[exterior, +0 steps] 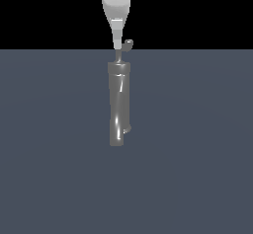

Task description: Turn on the faucet by rotating a designated handle.

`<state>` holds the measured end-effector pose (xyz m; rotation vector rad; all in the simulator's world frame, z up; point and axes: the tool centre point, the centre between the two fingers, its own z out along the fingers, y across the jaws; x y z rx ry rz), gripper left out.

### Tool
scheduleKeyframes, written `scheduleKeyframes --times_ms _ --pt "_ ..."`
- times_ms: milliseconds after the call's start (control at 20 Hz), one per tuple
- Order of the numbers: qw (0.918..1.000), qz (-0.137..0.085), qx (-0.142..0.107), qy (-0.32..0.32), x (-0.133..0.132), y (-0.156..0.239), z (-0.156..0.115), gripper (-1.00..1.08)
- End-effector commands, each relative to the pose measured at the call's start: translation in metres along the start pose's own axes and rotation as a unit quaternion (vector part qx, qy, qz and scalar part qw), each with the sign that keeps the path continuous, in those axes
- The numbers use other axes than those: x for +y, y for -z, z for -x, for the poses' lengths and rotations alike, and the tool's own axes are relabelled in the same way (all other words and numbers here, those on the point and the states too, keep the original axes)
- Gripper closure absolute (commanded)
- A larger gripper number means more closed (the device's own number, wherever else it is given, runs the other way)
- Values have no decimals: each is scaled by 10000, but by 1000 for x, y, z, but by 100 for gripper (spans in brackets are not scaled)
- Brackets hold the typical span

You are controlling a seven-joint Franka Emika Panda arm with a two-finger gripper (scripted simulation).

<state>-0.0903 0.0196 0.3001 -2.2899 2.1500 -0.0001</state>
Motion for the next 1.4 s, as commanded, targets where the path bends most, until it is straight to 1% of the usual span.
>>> scheduleKeyframes --times_ms 0,50,850,1300,1350 --pt "9998 2 1 -211 3 0 -31 108" --pt "10000 -2 0 -7 1 0 -5 108" --pt "9999 -1 3 -137 -31 0 -61 108" --pt "9998 1 2 -202 -47 0 -89 108" --pt "9998 1 2 -202 -47 0 -89 108"
